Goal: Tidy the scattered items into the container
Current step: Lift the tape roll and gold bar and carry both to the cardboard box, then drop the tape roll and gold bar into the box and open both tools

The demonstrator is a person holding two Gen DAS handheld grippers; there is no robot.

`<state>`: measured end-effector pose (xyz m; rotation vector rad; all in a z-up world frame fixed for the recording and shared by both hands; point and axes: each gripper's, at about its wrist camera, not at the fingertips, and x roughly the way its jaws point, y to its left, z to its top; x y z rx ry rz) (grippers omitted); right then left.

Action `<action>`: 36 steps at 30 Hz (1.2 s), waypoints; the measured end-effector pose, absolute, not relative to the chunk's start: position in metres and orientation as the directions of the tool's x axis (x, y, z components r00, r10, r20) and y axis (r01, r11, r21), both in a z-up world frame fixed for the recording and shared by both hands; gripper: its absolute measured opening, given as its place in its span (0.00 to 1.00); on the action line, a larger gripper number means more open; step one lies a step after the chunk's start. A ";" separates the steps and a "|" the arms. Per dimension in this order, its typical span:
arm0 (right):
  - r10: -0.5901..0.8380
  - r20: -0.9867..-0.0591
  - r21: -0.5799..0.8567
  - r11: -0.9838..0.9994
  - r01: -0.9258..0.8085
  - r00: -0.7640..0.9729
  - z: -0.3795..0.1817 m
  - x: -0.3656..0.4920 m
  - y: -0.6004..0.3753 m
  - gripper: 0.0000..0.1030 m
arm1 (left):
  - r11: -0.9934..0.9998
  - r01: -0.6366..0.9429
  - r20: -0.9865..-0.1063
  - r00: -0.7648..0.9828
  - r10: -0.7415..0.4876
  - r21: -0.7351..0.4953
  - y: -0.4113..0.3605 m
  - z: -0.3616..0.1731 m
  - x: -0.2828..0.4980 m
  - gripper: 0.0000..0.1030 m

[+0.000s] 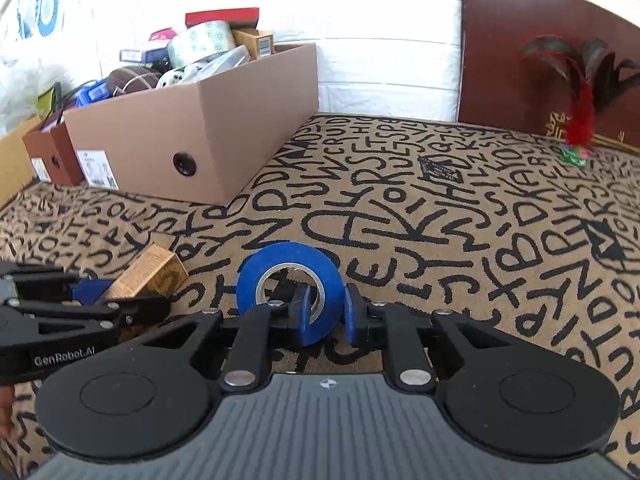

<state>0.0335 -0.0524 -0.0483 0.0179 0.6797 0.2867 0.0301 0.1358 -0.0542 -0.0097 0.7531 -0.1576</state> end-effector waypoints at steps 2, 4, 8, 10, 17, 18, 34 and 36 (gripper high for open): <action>0.296 -0.609 0.136 0.953 -0.272 0.736 -0.044 0.029 -0.053 0.15 | 0.988 0.128 -0.680 0.716 -0.156 -0.092 0.139 -0.052 0.026 0.28; 0.341 -0.604 0.168 0.938 -0.303 0.720 -0.039 0.022 -0.052 0.15 | 0.983 0.126 -0.680 0.710 -0.183 -0.133 0.145 -0.049 0.022 0.28; 0.397 -0.577 0.201 0.916 -0.347 0.713 -0.027 0.015 -0.044 0.15 | 0.977 0.133 -0.665 0.716 -0.211 -0.168 0.154 -0.039 0.013 0.28; 0.427 -0.564 0.230 0.903 -0.362 0.707 -0.020 0.015 -0.042 0.15 | 0.975 0.138 -0.643 0.734 -0.218 -0.174 0.158 -0.030 0.008 0.28; 0.488 -0.490 0.224 0.872 -0.436 0.723 0.024 0.027 -0.028 0.16 | 0.974 0.169 -0.536 0.814 -0.224 -0.152 0.168 0.028 0.018 0.28; 0.488 -0.477 0.207 0.871 -0.446 0.731 0.033 0.031 -0.024 0.16 | 0.976 0.166 -0.518 0.827 -0.217 -0.144 0.171 0.038 0.023 0.28; 0.462 -0.419 0.038 0.869 -0.493 0.782 0.083 0.138 0.042 0.16 | 0.979 0.124 -0.484 0.855 -0.187 -0.160 0.227 0.095 0.132 0.13; 0.451 -0.423 0.015 0.871 -0.491 0.786 0.077 0.141 0.044 0.16 | 0.984 0.119 -0.495 0.852 -0.170 -0.132 0.229 0.086 0.131 0.13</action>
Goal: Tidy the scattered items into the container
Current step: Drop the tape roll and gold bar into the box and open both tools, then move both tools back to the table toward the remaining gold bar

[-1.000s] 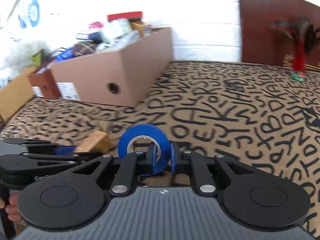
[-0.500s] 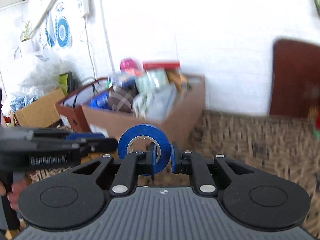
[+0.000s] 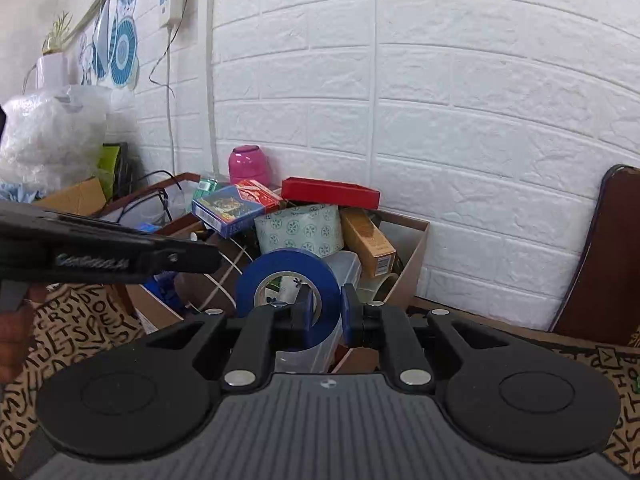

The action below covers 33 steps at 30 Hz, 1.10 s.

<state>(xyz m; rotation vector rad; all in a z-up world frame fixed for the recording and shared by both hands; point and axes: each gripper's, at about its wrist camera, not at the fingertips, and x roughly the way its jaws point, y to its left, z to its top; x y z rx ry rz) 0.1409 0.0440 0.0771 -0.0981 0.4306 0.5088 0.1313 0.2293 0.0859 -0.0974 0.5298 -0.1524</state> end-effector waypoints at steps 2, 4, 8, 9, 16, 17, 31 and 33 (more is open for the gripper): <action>0.445 -0.436 0.029 0.876 -0.482 0.782 0.072 0.147 0.045 0.16 | 0.984 0.106 -0.508 0.845 -0.165 -0.143 0.232 0.080 0.133 0.12; 0.444 -0.444 0.041 0.878 -0.477 0.778 0.069 0.153 0.049 0.16 | 0.980 0.097 -0.507 0.844 -0.175 -0.176 0.235 0.077 0.136 0.13; 0.426 -0.385 0.002 0.888 -0.461 0.819 0.068 0.165 0.061 0.29 | 0.981 0.051 -0.509 0.849 -0.141 -0.186 0.235 0.076 0.140 0.54; 0.425 -0.420 -0.018 0.879 -0.476 0.802 0.066 0.169 0.065 0.56 | 0.983 0.049 -0.514 0.847 -0.135 -0.178 0.235 0.075 0.137 0.57; 0.421 -0.420 -0.002 0.885 -0.465 0.804 0.061 0.135 0.037 0.57 | 0.984 0.081 -0.523 0.839 -0.152 -0.157 0.236 0.066 0.110 0.57; 0.431 -0.426 0.011 0.882 -0.471 0.796 0.061 0.130 0.033 0.58 | 0.984 0.082 -0.527 0.836 -0.155 -0.160 0.235 0.063 0.106 0.59; 0.532 -0.562 0.044 0.784 -0.619 0.633 0.006 0.012 -0.002 0.78 | 0.989 0.087 -0.646 0.750 -0.145 -0.121 0.234 -0.018 0.042 0.88; 0.541 -0.589 0.062 0.771 -0.634 0.601 -0.007 0.000 -0.005 0.78 | 0.988 0.085 -0.654 0.741 -0.151 -0.131 0.236 -0.026 0.041 0.88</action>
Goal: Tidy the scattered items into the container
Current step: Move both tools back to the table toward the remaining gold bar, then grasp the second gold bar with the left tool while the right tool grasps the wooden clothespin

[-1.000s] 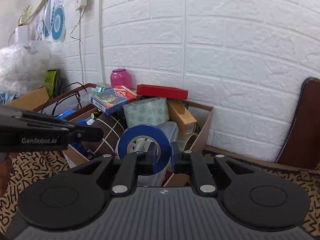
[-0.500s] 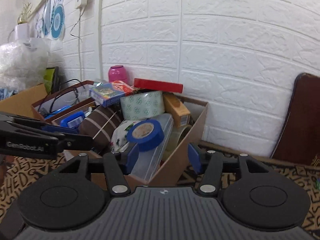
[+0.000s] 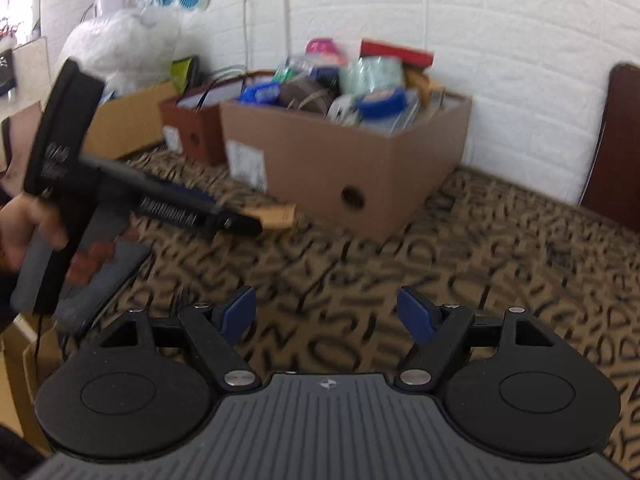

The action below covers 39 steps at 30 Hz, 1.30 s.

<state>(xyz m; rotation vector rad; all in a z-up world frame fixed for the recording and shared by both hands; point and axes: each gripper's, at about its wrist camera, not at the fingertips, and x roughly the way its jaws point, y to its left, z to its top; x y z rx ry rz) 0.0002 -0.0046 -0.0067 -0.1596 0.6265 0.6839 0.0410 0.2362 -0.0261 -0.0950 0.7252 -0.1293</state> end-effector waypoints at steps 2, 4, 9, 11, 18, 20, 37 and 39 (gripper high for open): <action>0.551 -0.622 0.082 0.752 -0.654 0.556 -0.020 -0.009 -0.006 0.78 | 0.988 0.096 -0.650 0.745 -0.150 -0.119 0.236 -0.029 0.042 0.88; 0.544 -0.648 0.083 0.747 -0.660 0.534 -0.031 -0.017 -0.006 0.76 | 0.990 0.105 -0.646 0.751 -0.140 -0.093 0.235 -0.030 0.046 0.88; 0.519 -0.685 0.092 0.757 -0.647 0.511 -0.044 -0.024 -0.006 0.63 | 0.988 0.144 -0.646 0.750 -0.141 -0.049 0.230 -0.035 0.066 0.88; 0.516 -0.687 0.086 0.757 -0.648 0.511 -0.047 -0.026 -0.004 0.62 | 0.986 0.165 -0.661 0.737 -0.140 -0.025 0.228 -0.040 0.076 0.88; 0.532 -0.686 0.134 0.762 -0.633 0.496 -0.048 -0.029 -0.002 0.25 | 0.985 0.174 -0.704 0.699 -0.122 0.002 0.226 -0.053 0.081 0.35; 0.523 -0.691 0.133 0.770 -0.624 0.499 -0.048 -0.030 0.000 0.22 | 0.984 0.177 -0.709 0.691 -0.138 -0.019 0.227 -0.052 0.075 0.28; 0.470 -0.728 0.078 0.780 -0.621 0.499 -0.048 -0.049 0.004 0.24 | 0.964 0.266 -0.744 0.644 -0.177 0.001 0.191 -0.062 0.011 0.72; 0.459 -0.726 0.057 0.781 -0.621 0.511 -0.049 -0.051 0.006 0.24 | 0.960 0.280 -0.742 0.647 -0.176 0.017 0.186 -0.061 0.010 0.45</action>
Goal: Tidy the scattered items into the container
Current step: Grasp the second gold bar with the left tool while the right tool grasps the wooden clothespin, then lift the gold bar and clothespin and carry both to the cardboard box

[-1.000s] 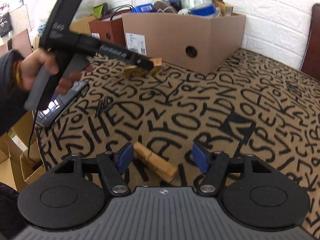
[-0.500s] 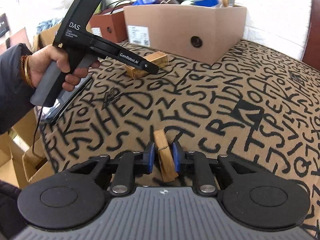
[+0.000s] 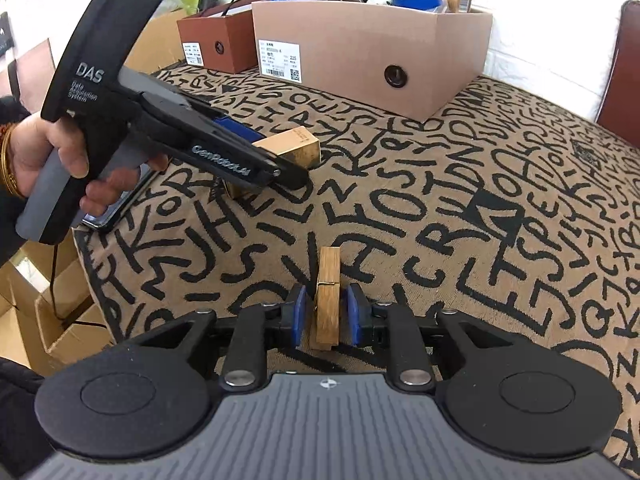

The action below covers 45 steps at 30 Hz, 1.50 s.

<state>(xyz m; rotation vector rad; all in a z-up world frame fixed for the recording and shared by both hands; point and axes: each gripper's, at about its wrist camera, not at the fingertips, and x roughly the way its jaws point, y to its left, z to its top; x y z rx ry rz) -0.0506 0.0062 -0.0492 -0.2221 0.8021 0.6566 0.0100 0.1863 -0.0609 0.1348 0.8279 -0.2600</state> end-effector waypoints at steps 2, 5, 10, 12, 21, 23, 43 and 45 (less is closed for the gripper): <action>0.446 -0.727 0.032 0.781 -0.624 0.521 -0.049 -0.054 0.008 0.23 | 0.953 0.303 -0.748 0.638 -0.184 0.024 0.184 -0.058 0.007 0.27; 0.433 -0.729 0.015 0.785 -0.619 0.530 -0.049 -0.058 0.010 0.23 | 0.945 0.322 -0.755 0.633 -0.173 0.053 0.180 -0.058 0.000 0.29; 0.436 -0.727 0.039 0.798 -0.602 0.531 -0.050 -0.056 0.007 0.23 | 0.949 0.308 -0.737 0.657 -0.157 0.072 0.175 -0.064 -0.009 0.42; 0.438 -0.727 0.063 0.810 -0.583 0.530 -0.050 -0.053 0.006 0.15 | 0.954 0.295 -0.737 0.657 -0.160 0.056 0.177 -0.063 -0.008 0.27; 0.536 -0.677 0.214 0.799 -0.562 0.505 -0.029 -0.039 -0.006 0.15 | 0.962 0.271 -0.717 0.662 -0.218 -0.042 0.186 -0.041 -0.021 0.27; 0.547 -0.652 0.211 0.796 -0.567 0.525 -0.014 -0.032 -0.007 0.15 | 0.963 0.265 -0.688 0.691 -0.221 -0.043 0.189 -0.025 -0.021 0.27; 0.505 -0.416 0.076 0.848 -0.524 0.757 0.119 0.141 0.057 0.15 | 0.991 0.100 -0.526 0.840 -0.132 -0.088 0.224 0.109 0.158 0.27; 0.503 -0.431 0.085 0.849 -0.521 0.749 0.111 0.158 0.064 0.15 | 0.990 0.090 -0.545 0.828 -0.133 -0.106 0.232 0.100 0.172 0.27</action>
